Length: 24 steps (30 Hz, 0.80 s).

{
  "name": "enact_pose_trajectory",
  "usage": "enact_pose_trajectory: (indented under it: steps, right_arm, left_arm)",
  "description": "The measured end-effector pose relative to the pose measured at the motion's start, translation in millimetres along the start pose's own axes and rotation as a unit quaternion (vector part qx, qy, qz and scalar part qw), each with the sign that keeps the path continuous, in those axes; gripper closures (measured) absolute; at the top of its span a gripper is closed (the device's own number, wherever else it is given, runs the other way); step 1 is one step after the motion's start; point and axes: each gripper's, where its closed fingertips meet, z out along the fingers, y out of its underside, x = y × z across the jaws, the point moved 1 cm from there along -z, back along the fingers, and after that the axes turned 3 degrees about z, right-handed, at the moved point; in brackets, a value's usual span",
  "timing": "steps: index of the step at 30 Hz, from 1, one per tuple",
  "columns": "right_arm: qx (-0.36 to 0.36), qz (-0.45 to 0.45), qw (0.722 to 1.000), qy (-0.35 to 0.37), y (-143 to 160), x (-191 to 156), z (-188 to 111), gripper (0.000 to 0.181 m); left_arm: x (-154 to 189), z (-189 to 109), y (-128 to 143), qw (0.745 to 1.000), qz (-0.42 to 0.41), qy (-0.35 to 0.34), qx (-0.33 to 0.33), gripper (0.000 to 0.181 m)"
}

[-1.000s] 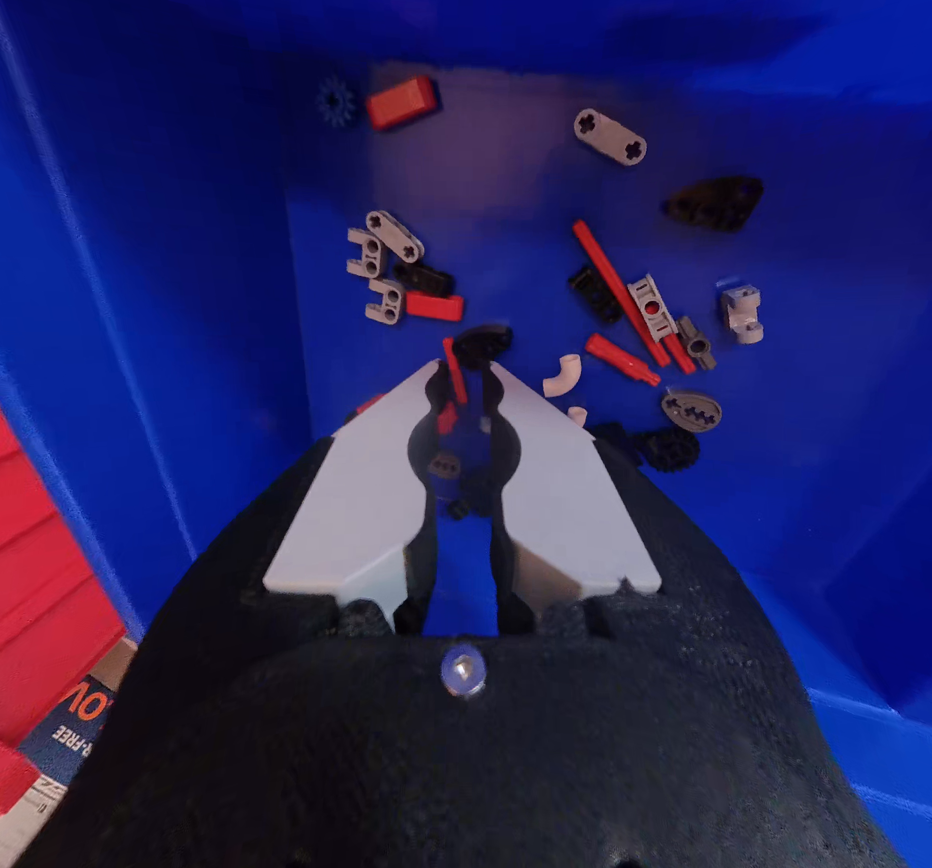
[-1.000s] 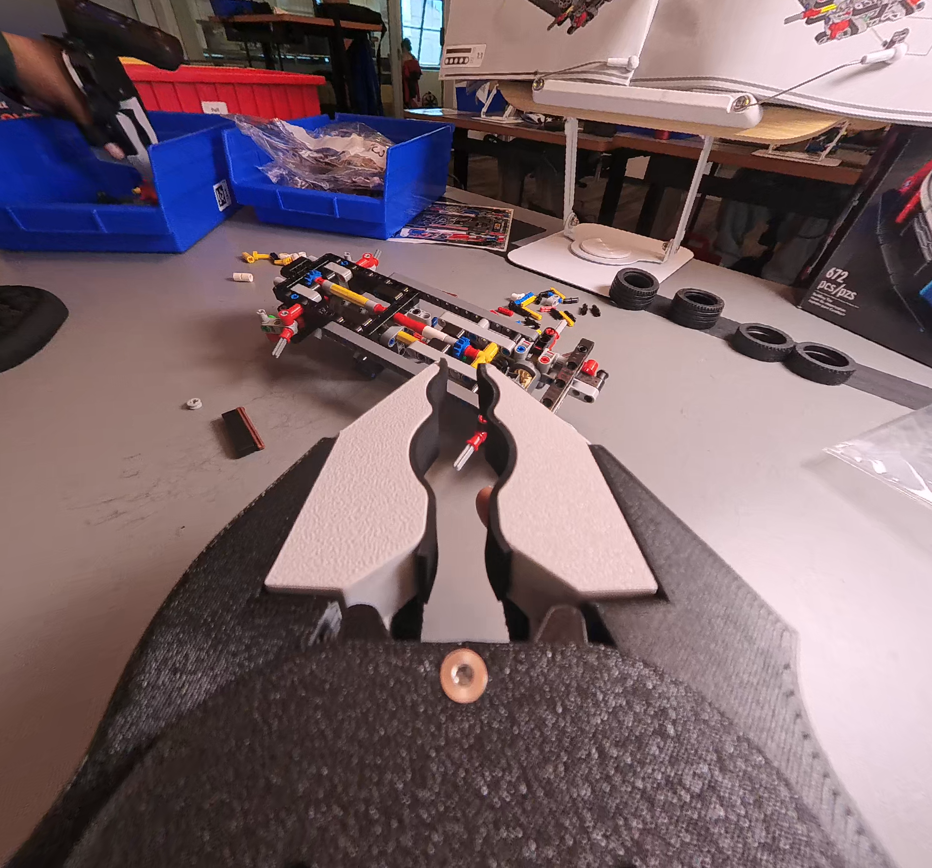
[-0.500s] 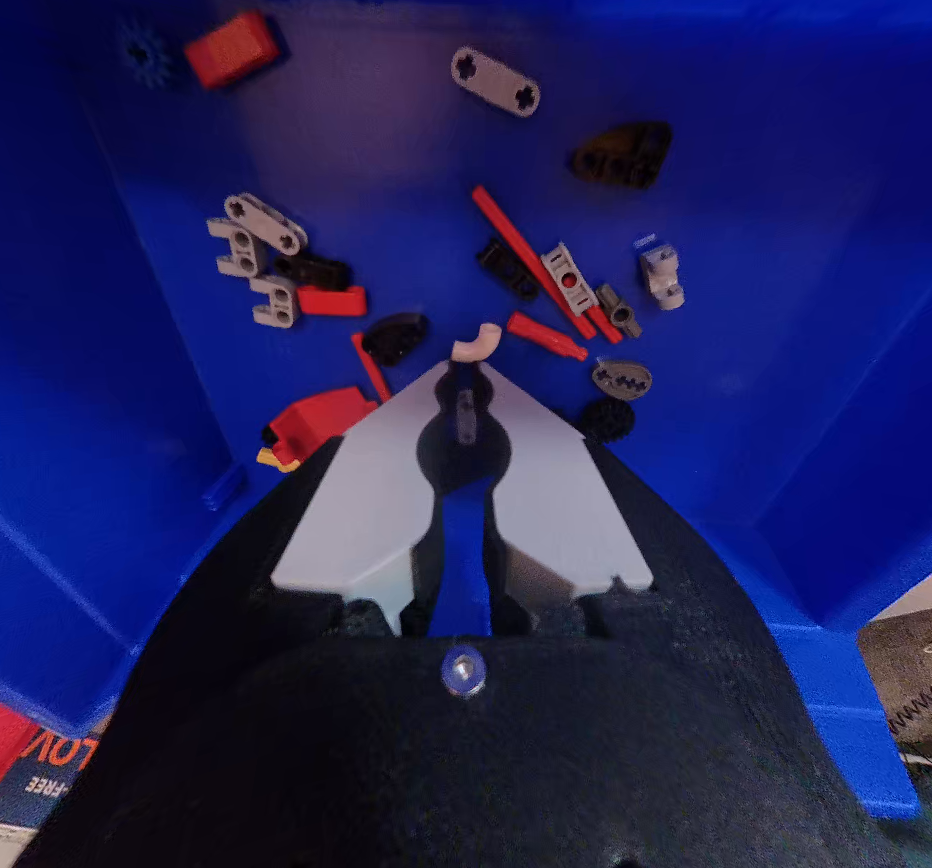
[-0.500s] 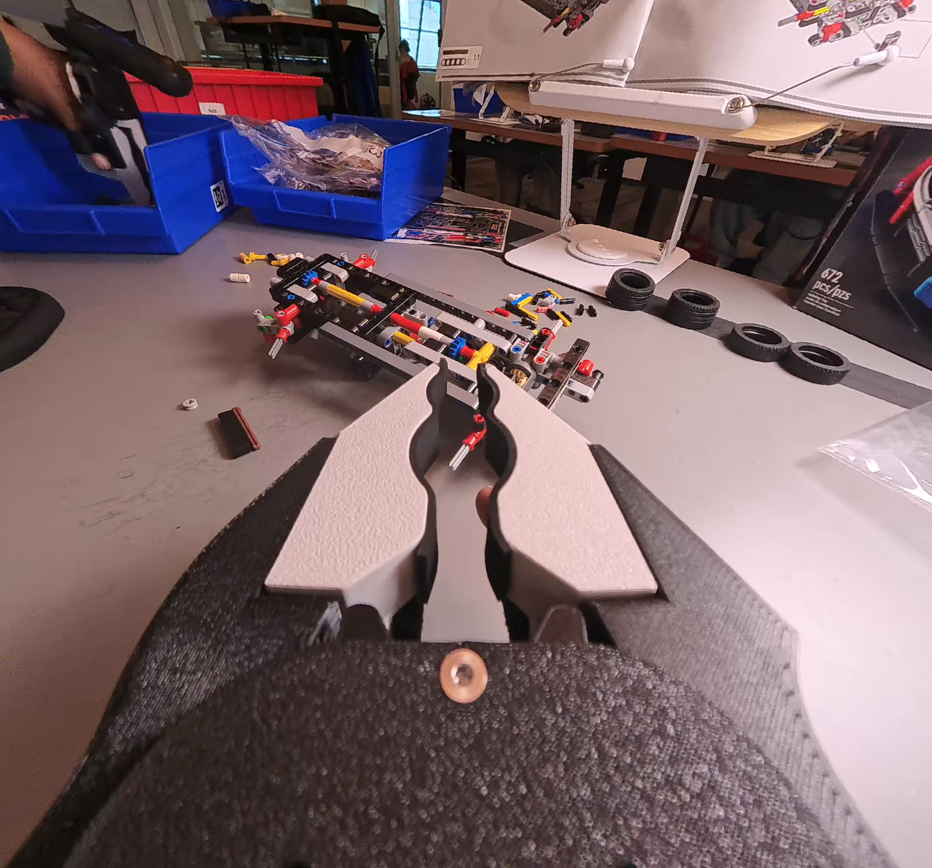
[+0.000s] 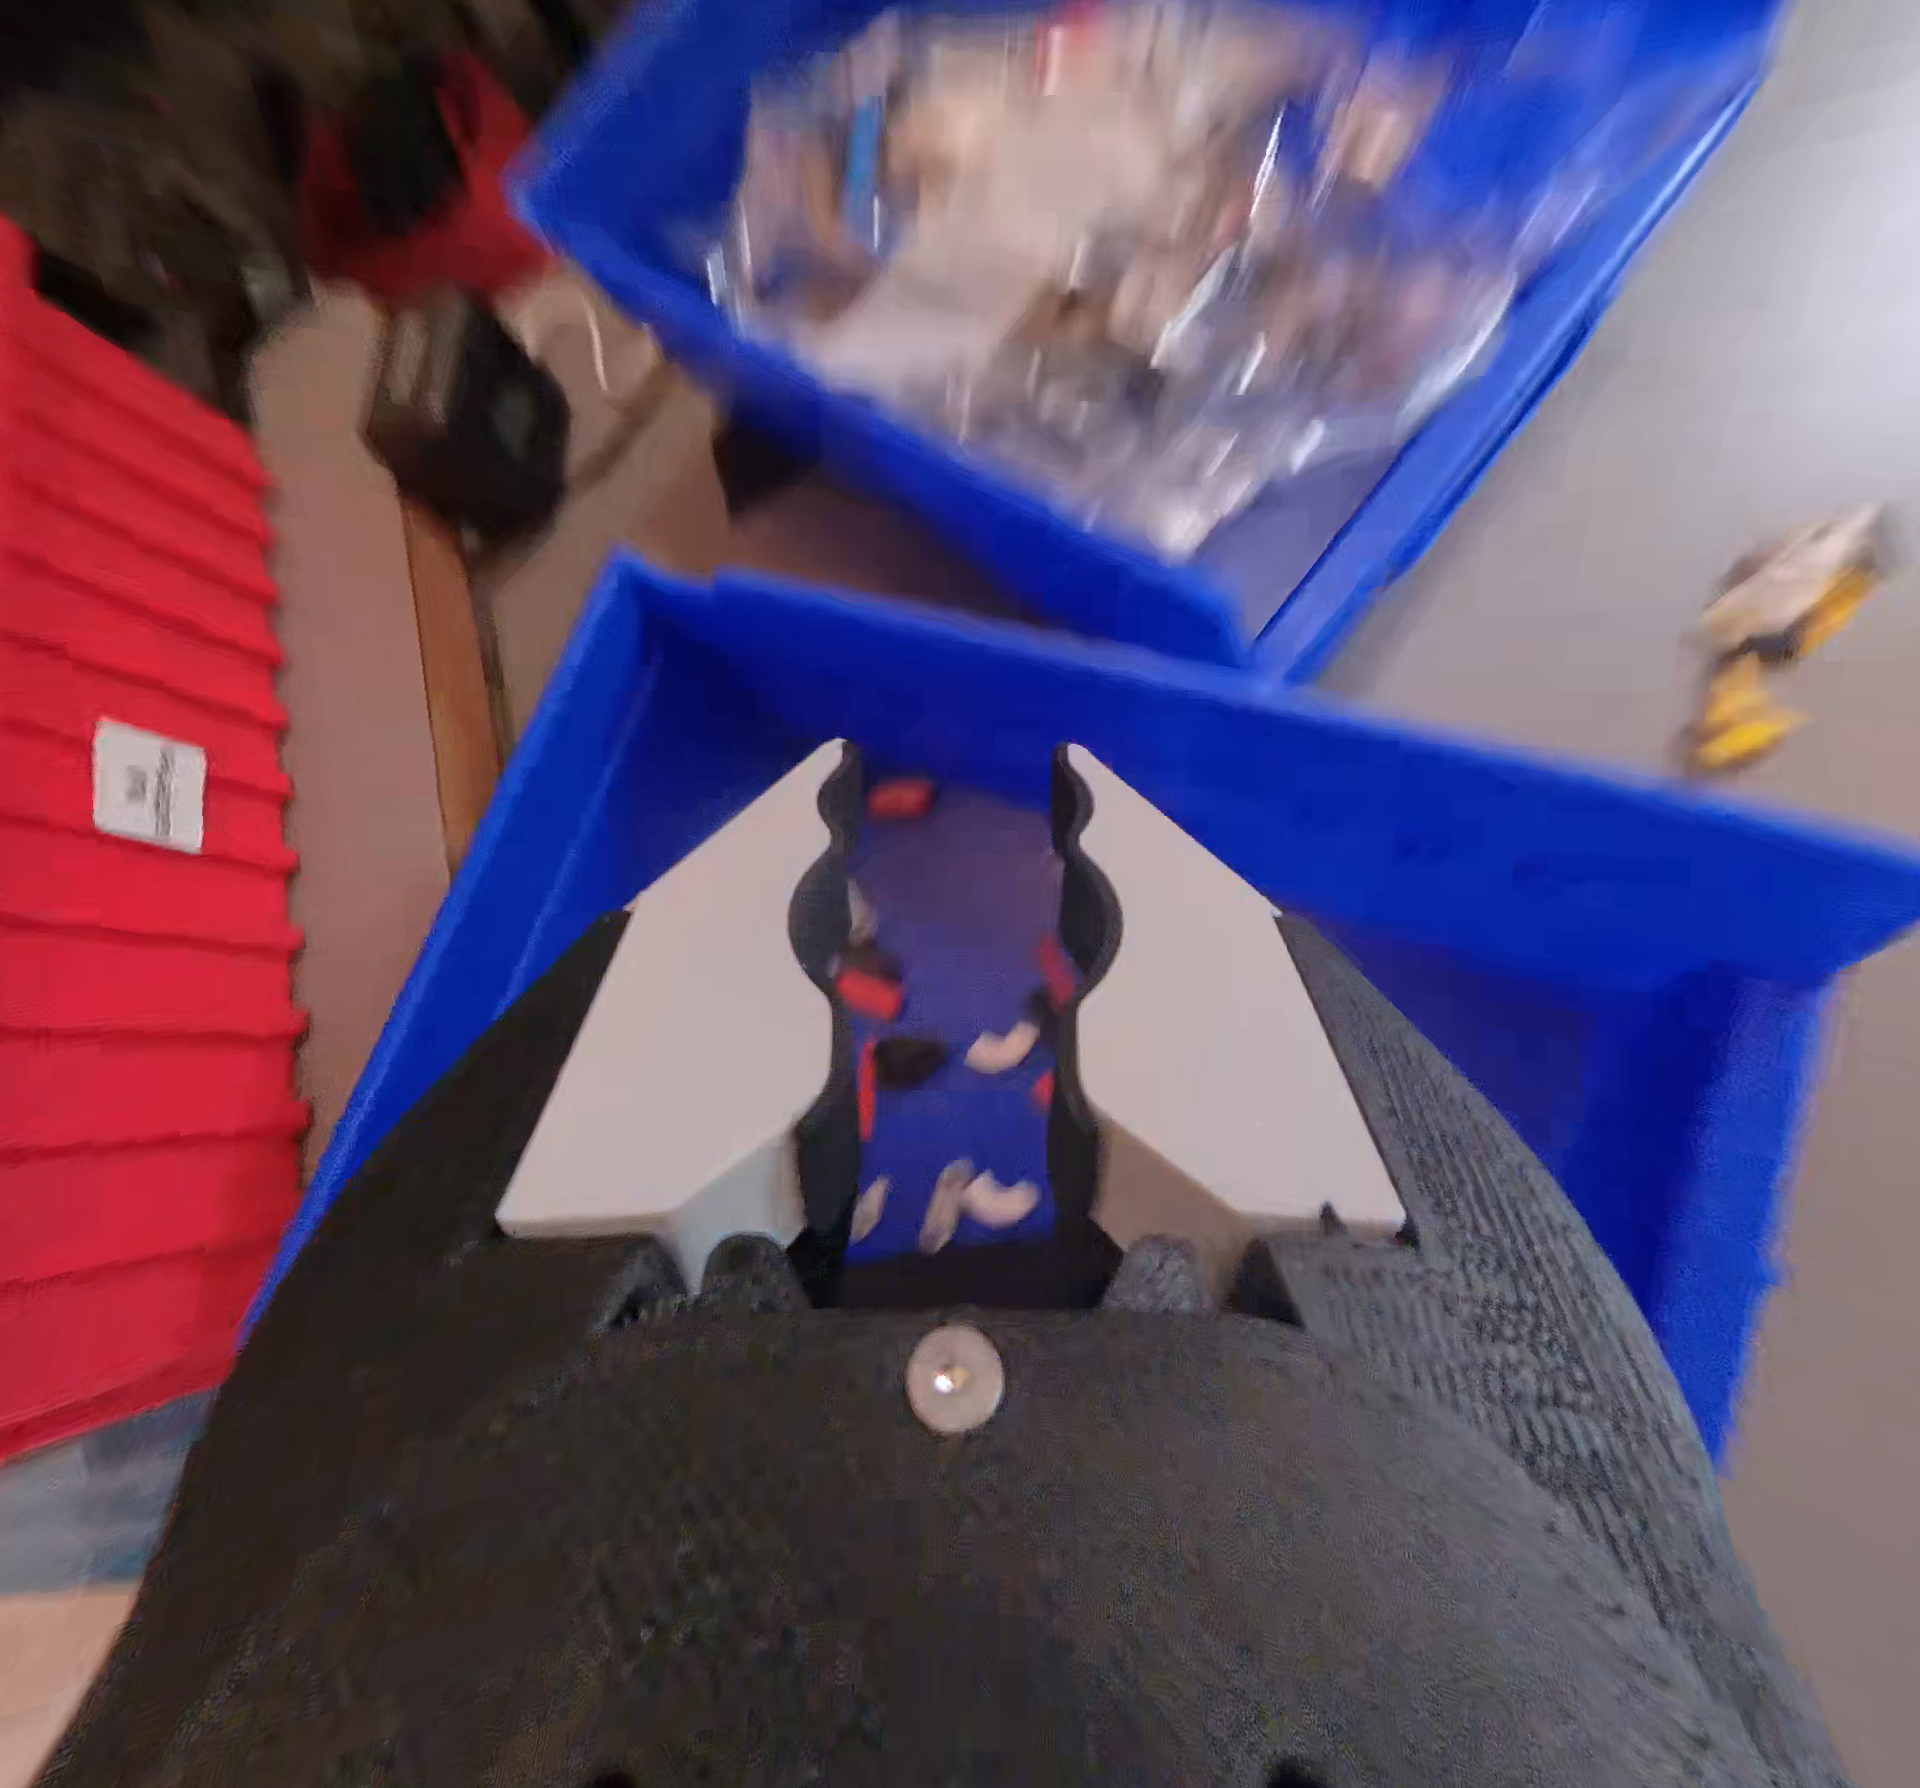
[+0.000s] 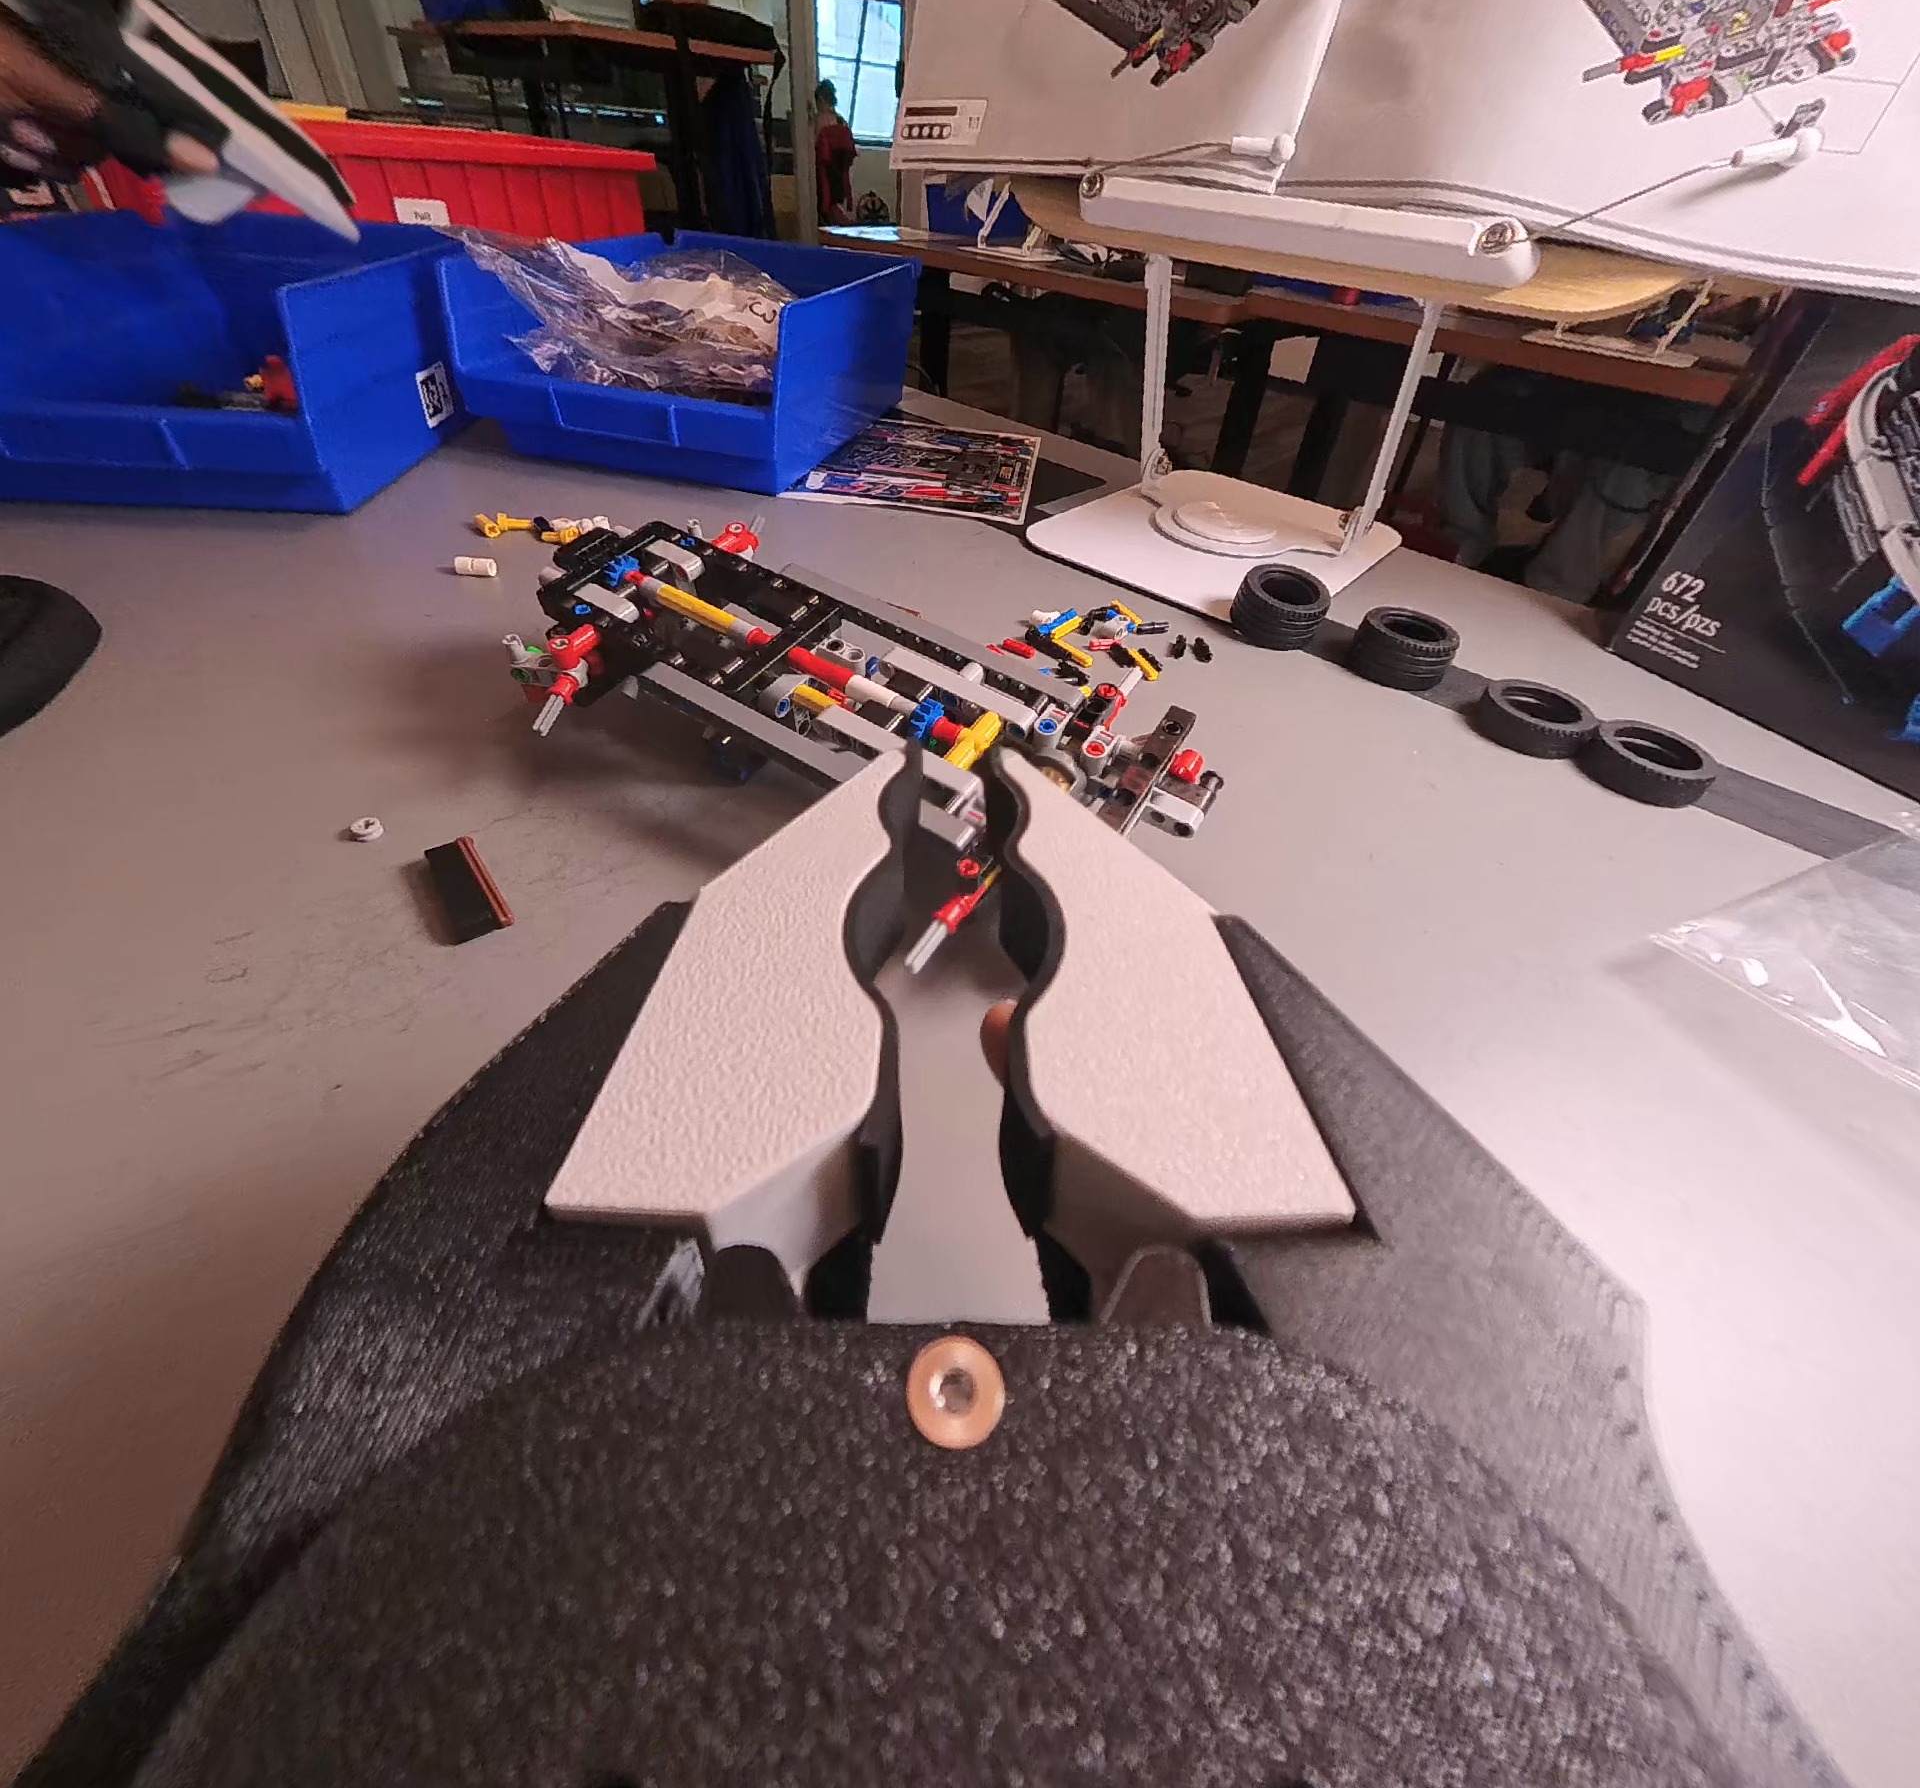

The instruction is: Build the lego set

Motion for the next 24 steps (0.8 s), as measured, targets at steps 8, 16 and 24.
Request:
enact_pose_trajectory:
  steps: [8,16,24]
  right_arm:
    - [-0.001,-0.060,0.998,-0.009,-50,22,28,0.172]
    - [-0.091,-0.131,0.986,-0.046,-75,40,114,0.169]
    - [-0.222,-0.111,0.963,-0.102,-35,49,195,0.163]
  left_arm:
    - [136,-93,-92,0.913,-0.143,0.108,0.366,0.146]
    - [252,-56,-78,0.883,-0.215,0.198,0.368,0.148]
    - [267,-44,-72,0.894,-0.178,0.210,0.354,0.143]
